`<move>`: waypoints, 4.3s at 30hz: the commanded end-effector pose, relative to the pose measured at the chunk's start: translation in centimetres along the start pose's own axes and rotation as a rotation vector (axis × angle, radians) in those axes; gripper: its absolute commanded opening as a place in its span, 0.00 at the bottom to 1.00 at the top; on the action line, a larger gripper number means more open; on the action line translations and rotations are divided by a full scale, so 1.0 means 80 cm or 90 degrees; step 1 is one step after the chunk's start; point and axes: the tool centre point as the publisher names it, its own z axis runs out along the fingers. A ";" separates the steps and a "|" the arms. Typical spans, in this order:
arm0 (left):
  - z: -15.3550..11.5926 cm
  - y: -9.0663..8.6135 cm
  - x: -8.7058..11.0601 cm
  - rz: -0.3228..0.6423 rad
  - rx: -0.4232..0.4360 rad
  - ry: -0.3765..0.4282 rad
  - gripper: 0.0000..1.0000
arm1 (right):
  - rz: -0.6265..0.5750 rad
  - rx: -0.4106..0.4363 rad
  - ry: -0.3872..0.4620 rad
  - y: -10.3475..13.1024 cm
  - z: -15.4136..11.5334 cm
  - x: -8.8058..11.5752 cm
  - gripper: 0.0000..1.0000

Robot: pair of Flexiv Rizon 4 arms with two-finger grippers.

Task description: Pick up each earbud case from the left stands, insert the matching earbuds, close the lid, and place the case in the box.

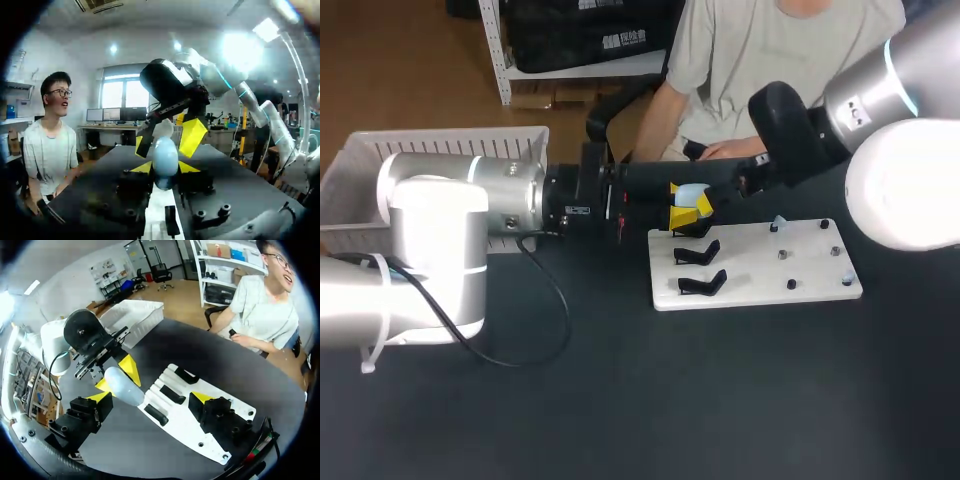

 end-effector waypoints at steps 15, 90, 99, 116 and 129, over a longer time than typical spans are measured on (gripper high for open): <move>0.000 -0.003 0.001 0.002 -0.005 -0.002 0.00 | 0.012 0.042 -0.073 -0.009 -0.034 -0.019 1.00; 0.000 -0.003 0.001 0.002 -0.005 -0.002 0.00 | 0.278 0.427 0.347 -0.168 -0.037 0.225 0.48; 0.000 -0.003 0.001 0.002 -0.005 -0.002 0.00 | 0.293 0.434 0.329 -0.177 -0.034 0.221 0.38; 0.000 -0.003 0.001 0.002 -0.005 -0.002 0.00 | 0.301 0.442 0.315 -0.186 -0.023 0.219 0.33; 0.000 -0.003 0.001 0.002 -0.005 -0.002 0.00 | 0.297 0.442 0.316 -0.190 -0.020 0.221 0.22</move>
